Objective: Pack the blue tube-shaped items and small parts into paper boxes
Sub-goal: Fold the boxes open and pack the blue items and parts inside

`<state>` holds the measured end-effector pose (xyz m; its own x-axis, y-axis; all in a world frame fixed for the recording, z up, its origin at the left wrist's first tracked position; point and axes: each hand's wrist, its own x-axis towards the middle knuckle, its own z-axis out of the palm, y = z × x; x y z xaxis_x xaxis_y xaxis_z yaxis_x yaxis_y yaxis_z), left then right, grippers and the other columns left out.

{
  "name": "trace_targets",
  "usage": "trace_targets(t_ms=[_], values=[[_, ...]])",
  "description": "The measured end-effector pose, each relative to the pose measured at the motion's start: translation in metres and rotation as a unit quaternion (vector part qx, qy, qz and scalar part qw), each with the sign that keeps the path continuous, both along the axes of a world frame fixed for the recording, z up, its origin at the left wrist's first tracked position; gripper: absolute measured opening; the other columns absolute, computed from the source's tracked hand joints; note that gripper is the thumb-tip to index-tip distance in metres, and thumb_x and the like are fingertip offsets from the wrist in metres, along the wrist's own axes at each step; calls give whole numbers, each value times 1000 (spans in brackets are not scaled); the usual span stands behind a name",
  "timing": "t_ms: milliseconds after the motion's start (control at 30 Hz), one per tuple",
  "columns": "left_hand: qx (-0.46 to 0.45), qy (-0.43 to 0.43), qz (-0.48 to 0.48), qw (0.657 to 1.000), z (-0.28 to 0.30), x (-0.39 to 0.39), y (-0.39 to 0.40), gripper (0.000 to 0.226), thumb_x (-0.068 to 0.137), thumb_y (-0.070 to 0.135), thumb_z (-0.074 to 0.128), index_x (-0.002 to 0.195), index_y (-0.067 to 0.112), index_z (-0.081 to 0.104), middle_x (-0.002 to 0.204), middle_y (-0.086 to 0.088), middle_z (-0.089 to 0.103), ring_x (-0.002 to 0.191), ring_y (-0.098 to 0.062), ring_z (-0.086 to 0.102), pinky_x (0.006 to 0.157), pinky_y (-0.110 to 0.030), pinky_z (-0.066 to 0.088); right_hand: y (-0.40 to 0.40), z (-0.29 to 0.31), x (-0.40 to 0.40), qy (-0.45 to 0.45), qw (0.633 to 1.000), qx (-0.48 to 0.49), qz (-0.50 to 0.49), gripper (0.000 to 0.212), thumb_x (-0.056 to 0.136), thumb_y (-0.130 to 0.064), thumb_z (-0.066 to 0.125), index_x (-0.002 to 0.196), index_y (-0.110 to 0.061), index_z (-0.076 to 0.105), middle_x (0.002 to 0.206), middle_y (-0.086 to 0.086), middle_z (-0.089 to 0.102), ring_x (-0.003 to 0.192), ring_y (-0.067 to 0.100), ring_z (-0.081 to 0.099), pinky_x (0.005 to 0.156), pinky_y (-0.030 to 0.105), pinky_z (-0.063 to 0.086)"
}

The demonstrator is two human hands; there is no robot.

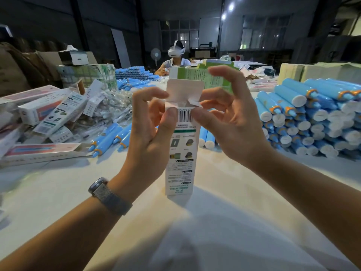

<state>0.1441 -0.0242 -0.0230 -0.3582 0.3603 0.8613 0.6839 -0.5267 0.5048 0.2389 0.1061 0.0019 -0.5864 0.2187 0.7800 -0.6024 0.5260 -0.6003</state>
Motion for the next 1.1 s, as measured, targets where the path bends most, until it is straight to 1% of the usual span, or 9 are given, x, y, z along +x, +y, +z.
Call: trace_targets(t_ms=[67, 133, 267, 400, 600, 733, 900, 967, 1100], values=[[6, -26, -22, 999, 0, 0, -1, 21, 101, 15, 45, 118, 21, 34, 95, -35, 51, 79, -45, 56, 65, -53, 49, 1, 1, 0, -8, 999, 39, -8, 34, 86, -12, 69, 113, -27, 54, 101, 2, 67, 90, 24, 65, 78, 49, 55], [-4, -15, -9, 1000, -1, 0, -2, 21, 100, 19, 46, 120, 21, 39, 92, -32, 50, 77, -37, 55, 65, -49, 47, 1, 0, -1, -10, 999, 51, -10, 20, 87, -11, 67, 101, -25, 61, 101, 1, 68, 91, 24, 65, 74, 52, 54], [-8, 24, 38, 999, -4, -7, -5, 7, 99, 26, 47, 105, 27, 46, 88, -6, 49, 76, -18, 49, 67, -33, 42, 2, -4, -3, -10, 997, 70, -15, 13, 90, -14, 66, 95, -26, 64, 105, 3, 67, 90, 24, 63, 67, 51, 53], [2, 31, 57, 998, -6, -9, -6, 10, 99, 23, 50, 103, 32, 46, 92, -7, 48, 78, -28, 48, 66, -41, 44, 1, -7, -3, -16, 995, 99, -11, 14, 91, -25, 64, 103, -33, 65, 111, -1, 63, 94, 24, 61, 70, 54, 52], [12, 42, 61, 997, -9, -5, -6, 8, 101, 23, 44, 104, 30, 46, 92, 11, 54, 77, -7, 52, 69, -21, 43, -5, 1, -1, -22, 999, 31, 15, 16, 88, -31, 62, 91, -17, 69, 100, 5, 66, 82, 19, 61, 66, 36, 52], [12, 20, 48, 999, -8, -2, -8, 4, 99, 29, 42, 99, 29, 46, 83, 15, 51, 72, -10, 48, 62, -25, 41, -9, 0, -1, -33, 999, 31, 2, 4, 86, -19, 67, 88, -17, 69, 98, 11, 66, 85, 28, 63, 67, 50, 55], [18, 52, 109, 992, -5, -3, -7, 10, 99, 21, 44, 98, 31, 45, 81, 9, 50, 69, -10, 51, 62, -23, 42, -12, 1, 1, -23, 997, 69, -37, 11, 87, -18, 69, 93, -26, 65, 97, 4, 65, 75, 4, 58, 67, 35, 52], [11, 67, 110, 992, -6, -4, -8, 9, 101, 21, 43, 103, 28, 48, 80, 8, 52, 69, -9, 53, 58, -20, 42, -12, 1, 1, -16, 996, 79, -45, 12, 87, -17, 69, 93, -27, 65, 100, 7, 66, 77, 6, 60, 67, 30, 52], [11, 71, 127, 989, -6, -5, -8, 13, 100, 23, 44, 106, 32, 50, 86, 21, 56, 73, -6, 56, 60, -14, 42, -11, 2, 2, -20, 997, 68, -17, 11, 87, -10, 69, 92, -19, 65, 105, 9, 66, 92, 25, 63, 73, 39, 55]])
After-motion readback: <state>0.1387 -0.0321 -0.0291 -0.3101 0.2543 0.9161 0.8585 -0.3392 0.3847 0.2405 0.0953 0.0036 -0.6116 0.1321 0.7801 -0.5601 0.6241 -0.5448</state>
